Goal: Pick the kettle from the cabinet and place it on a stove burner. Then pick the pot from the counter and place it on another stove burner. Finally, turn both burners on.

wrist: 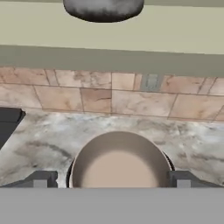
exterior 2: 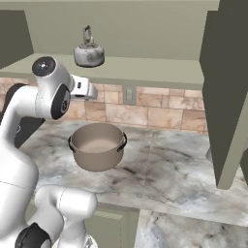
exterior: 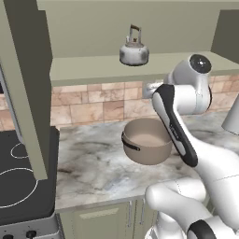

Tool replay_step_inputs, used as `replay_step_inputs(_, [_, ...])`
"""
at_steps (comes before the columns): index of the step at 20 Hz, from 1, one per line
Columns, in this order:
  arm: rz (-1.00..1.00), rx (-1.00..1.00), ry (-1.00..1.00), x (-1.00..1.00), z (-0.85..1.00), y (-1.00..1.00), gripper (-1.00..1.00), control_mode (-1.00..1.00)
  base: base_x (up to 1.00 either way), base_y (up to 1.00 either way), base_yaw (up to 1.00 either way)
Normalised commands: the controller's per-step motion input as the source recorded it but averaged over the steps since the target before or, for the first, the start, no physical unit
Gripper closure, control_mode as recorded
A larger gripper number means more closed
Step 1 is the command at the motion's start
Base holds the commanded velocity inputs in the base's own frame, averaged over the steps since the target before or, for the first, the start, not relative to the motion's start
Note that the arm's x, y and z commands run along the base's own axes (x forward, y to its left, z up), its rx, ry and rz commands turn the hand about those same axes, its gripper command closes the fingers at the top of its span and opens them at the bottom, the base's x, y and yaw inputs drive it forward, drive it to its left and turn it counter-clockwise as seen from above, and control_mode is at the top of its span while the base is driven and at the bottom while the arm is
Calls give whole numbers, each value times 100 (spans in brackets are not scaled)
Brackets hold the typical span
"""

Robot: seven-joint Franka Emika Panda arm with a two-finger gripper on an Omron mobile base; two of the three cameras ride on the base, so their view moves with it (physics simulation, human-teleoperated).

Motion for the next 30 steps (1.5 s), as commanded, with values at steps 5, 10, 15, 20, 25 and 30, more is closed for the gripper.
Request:
replay_step_inputs(5, [0, -1, -26, 0, 39, 11, -100, -100, 0, 0, 0])
replay_step_inputs(10, [0, 0, -20, 1, 41, 4, -100, -100, 0, 0, 0])
replay_step_inputs(15, [0, 0, -23, 4, 45, 4, -100, -100, 0, 0, 0])
replay_step_inputs(20, [-1, 0, -19, 6, 46, 3, -100, -100, 0, 0, 0])
replay_step_inputs(25, [-3, -1, -10, 8, 32, 4, -100, -100, 0, 0, 0])
replay_step_inputs(30, [0, 0, 0, 6, 7, 0, -100, -100, 0, 0, 0])
